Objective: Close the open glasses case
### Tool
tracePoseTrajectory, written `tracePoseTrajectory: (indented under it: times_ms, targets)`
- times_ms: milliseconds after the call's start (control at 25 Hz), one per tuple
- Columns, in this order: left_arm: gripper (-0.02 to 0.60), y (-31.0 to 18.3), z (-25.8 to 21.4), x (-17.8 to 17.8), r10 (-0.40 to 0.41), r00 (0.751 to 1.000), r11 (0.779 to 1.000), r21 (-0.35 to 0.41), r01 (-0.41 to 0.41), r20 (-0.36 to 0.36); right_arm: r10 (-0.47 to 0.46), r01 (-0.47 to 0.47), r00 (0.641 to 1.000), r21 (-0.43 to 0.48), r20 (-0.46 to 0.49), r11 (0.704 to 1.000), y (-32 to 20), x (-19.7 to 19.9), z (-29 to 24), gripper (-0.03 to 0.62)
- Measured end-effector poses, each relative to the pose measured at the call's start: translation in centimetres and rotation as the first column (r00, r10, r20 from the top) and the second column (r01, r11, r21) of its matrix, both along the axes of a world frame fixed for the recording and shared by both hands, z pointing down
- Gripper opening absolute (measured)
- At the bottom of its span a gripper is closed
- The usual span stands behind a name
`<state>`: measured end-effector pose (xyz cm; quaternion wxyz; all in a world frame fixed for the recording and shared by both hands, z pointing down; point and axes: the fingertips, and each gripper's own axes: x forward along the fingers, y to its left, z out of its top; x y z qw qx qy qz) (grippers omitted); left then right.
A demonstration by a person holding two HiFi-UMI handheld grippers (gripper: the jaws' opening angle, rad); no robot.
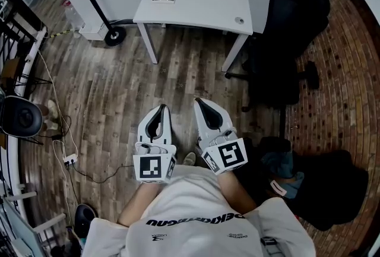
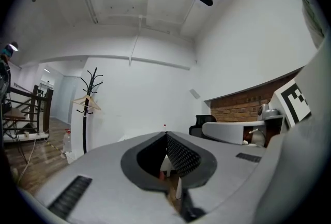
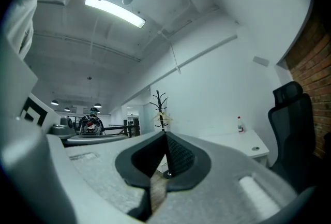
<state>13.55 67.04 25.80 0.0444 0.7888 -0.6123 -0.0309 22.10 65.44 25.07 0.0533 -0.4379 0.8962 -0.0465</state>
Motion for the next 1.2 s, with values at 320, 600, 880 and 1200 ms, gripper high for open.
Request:
tracePoseTrajectory:
  times_ms: [320, 600, 880, 1200]
  targets:
    - [-0.003, -4.8, 0.8, -0.9, -0.021, 0.999, 1.0, -0.009, 0.021, -0.026, 0.029, -0.029, 0.999, -0.014, -0.013, 0.999, -4.5, -0.7, 0.6, 0.002]
    - [-0.002, -11.0, 1.7, -3.1, -0.004, 1.0, 1.0, -0.023, 0.004, -0.007, 0.05, -0.051, 0.999, -0.031, -0.022, 0.998, -10.9, -3.4, 1.4, 0.002]
    - [-0.002, -20.7, 1.0, -8.1, 0.012, 1.0, 1.0, -0.022, -0.012, -0.011, 0.09, -0.091, 0.996, -0.049, -0.019, 0.995, -20.5, -7.8, 0.7, 0.002]
    - [-0.002, -33.0, -0.3, -15.3, 0.08, 0.997, 0.996, -0.025, -0.08, -0.014, 0.148, -0.148, 0.989, -0.065, -0.014, 0.987, -32.2, -14.9, -0.4, 0.002]
